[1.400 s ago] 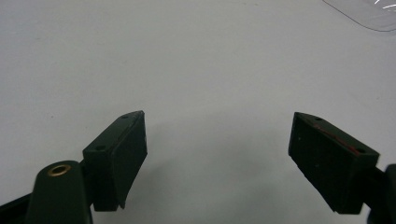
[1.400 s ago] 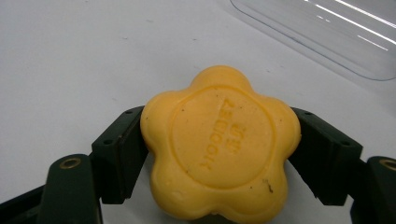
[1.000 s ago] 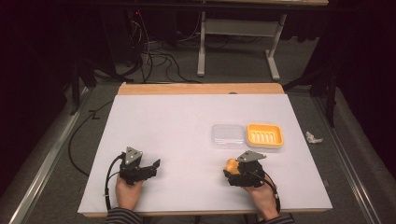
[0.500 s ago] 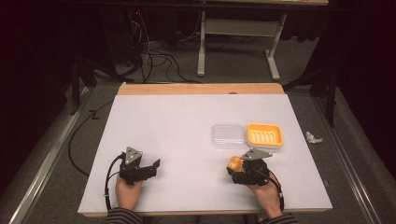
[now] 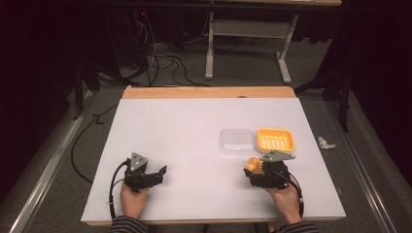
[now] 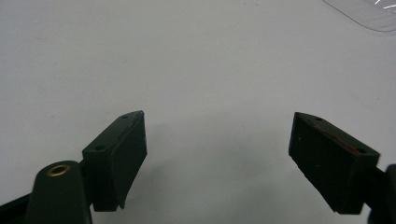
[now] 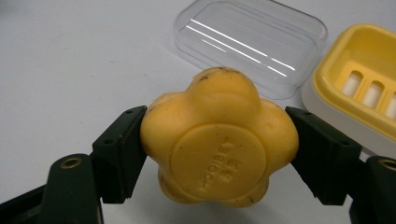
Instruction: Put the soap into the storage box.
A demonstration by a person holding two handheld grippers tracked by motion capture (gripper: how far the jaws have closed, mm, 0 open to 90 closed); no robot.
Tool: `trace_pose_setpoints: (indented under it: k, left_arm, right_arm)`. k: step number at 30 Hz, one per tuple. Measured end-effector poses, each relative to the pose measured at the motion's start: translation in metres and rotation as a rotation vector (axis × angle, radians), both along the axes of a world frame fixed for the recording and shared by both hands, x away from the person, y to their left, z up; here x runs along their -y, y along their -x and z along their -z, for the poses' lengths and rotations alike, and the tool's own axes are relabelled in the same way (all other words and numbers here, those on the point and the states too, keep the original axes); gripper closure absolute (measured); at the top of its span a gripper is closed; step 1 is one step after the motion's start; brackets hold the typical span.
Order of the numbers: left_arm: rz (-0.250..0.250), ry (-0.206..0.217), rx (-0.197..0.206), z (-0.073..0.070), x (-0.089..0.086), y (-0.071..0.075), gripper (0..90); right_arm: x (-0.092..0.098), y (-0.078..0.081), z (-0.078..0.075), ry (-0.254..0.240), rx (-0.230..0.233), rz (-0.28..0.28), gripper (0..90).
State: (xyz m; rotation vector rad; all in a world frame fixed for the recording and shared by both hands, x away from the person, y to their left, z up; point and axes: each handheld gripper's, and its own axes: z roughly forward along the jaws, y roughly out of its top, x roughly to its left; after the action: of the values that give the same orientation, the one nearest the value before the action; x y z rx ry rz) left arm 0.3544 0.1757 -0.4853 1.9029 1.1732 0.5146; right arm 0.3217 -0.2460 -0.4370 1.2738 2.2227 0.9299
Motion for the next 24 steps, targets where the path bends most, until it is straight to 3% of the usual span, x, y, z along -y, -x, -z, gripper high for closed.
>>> trace_pose_setpoints:
  k: [24]
  left_arm:
    - [0.001, 0.001, 0.001, 0.0, 0.0, 0.0, 19.7]
  right_arm:
    - [0.039, -0.01, -0.028, -0.024, 0.027, 0.076, 25.6]
